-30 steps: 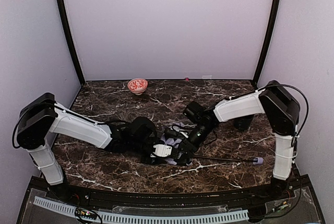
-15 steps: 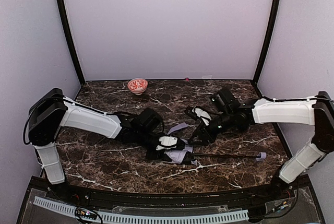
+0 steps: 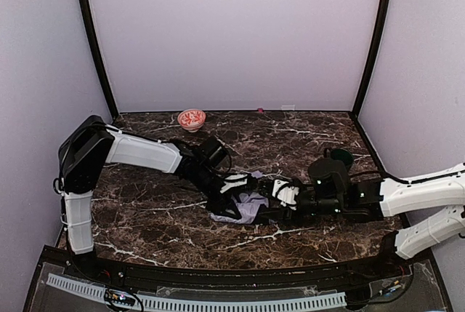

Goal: Put away the umbrella

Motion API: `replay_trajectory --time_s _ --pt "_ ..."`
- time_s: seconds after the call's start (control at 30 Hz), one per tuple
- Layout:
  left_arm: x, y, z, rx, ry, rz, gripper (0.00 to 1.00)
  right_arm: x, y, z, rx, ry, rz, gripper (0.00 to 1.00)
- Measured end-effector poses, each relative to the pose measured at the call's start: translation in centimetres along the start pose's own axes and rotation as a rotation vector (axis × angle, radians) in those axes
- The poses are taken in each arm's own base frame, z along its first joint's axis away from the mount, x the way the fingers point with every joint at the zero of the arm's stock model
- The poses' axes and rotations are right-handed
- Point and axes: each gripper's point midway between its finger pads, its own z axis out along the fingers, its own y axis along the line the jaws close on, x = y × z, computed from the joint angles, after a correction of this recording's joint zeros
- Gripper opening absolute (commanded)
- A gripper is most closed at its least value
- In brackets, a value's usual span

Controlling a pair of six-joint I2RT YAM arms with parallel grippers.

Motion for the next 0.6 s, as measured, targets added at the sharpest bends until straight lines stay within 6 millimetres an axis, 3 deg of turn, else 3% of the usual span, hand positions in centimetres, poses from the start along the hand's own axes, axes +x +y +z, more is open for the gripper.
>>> replay_trajectory --time_s 0.13,0.3,0.43,0.6 --pt "0.1 -0.1 -0.1 0.044 -0.009 -0.049 0.23 0.1 1.0 1.6 0.056 0.033 -0.184 0.64" --pt "0.4 -0.7 0.0 0.100 -0.012 -0.098 0.22 3.0 1.7 4.3 0.070 0.168 -0.358 0.65" --pt "0.5 -1.1 0.0 0.134 -0.012 -0.129 0.22 4.8 1.8 5.6 0.071 0.241 -0.430 0.65" --pt "0.5 -0.9 0.0 0.156 -0.016 -0.156 0.22 5.3 1.8 7.2 0.060 0.278 -0.461 0.62"
